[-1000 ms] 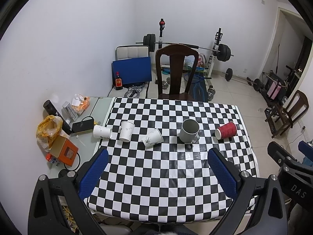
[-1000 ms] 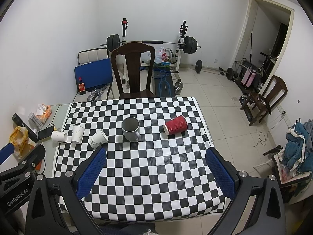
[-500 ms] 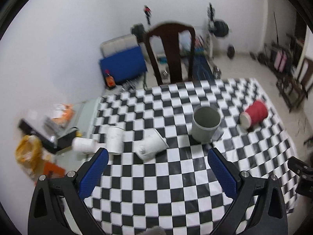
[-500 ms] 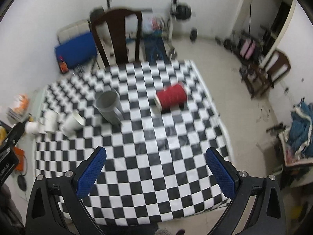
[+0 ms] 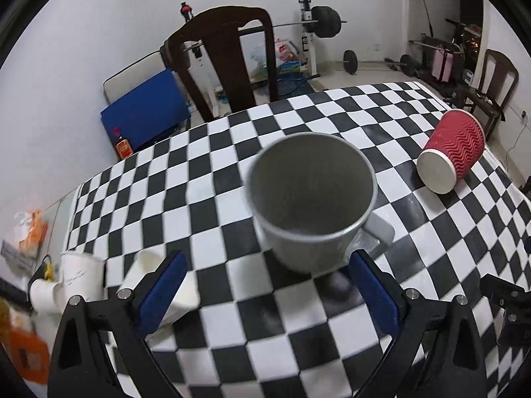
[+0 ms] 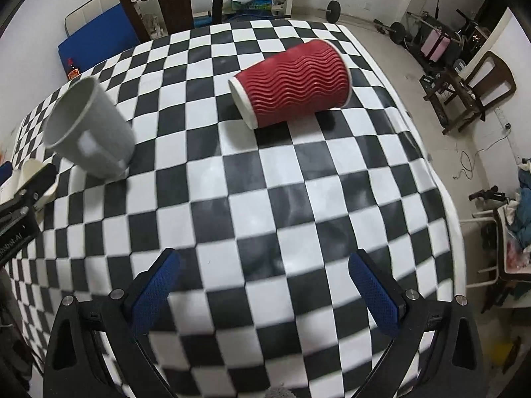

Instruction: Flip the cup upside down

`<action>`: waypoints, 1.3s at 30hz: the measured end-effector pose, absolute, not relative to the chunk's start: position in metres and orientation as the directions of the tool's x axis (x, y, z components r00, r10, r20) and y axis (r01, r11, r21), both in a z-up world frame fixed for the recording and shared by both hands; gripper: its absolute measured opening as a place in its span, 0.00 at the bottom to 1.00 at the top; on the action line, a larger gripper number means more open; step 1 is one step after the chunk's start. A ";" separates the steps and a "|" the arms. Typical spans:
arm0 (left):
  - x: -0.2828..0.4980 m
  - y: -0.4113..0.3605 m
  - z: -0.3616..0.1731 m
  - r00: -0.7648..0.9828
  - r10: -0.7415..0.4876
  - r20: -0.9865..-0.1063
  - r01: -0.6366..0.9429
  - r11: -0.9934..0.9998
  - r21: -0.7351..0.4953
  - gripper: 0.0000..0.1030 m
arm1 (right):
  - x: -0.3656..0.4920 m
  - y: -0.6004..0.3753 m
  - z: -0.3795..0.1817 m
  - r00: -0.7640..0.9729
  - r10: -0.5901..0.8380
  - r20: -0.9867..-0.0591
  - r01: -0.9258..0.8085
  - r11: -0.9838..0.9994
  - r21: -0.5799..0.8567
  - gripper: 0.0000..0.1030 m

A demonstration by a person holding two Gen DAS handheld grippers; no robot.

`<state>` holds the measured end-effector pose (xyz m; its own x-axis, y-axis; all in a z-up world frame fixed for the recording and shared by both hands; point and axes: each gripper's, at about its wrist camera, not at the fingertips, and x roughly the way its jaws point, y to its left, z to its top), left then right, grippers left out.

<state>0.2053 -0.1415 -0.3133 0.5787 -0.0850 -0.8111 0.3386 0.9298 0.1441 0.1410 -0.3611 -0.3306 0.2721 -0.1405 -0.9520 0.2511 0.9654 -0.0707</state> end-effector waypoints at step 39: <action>0.123 -0.141 -0.246 0.465 -0.161 -0.870 0.426 0.903 0.060 0.78 | 0.094 -0.382 -0.328 0.152 -0.121 -0.981 0.286 0.955 -0.074 0.99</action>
